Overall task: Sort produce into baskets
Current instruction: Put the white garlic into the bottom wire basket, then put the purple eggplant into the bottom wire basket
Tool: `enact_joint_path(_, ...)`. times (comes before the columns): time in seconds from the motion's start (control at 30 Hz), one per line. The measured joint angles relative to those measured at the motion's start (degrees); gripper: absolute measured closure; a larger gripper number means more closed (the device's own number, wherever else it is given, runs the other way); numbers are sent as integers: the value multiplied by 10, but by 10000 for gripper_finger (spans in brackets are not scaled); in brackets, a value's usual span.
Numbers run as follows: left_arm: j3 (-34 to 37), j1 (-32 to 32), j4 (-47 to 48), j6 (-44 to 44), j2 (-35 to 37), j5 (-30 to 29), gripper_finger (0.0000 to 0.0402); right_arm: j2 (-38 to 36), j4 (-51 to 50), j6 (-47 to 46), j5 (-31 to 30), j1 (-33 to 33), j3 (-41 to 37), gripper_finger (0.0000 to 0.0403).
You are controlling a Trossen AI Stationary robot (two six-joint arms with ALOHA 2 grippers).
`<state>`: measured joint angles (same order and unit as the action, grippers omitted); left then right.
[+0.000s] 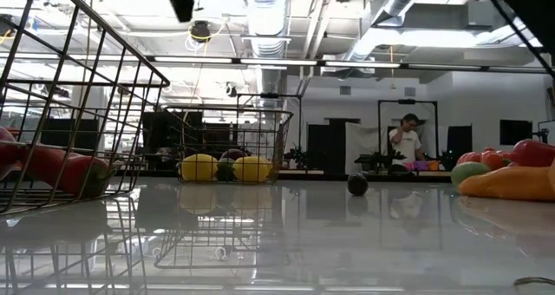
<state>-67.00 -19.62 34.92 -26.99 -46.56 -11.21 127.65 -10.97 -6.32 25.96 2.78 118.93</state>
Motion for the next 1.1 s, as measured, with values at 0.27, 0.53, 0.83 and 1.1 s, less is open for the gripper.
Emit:
enact_joint_path(0.27, 0, 3, 2, -54, 18, 3, 163, 38, -158, 80, 46, -7, 78, 89)
enact_joint_path(0.53, 0, 37, -6, -82, -5, 4, 163, -23, -461, 246, -87, -11, 82, 74)
enact_joint_path(0.83, 0, 47, -88, 11, -58, 10, 163, -38, -633, 275, -112, -18, -9, 126)
enact_joint_path(1.1, 0, 48, -156, 140, -98, 108, 163, -38, -619, 240, -172, -13, -104, 134)
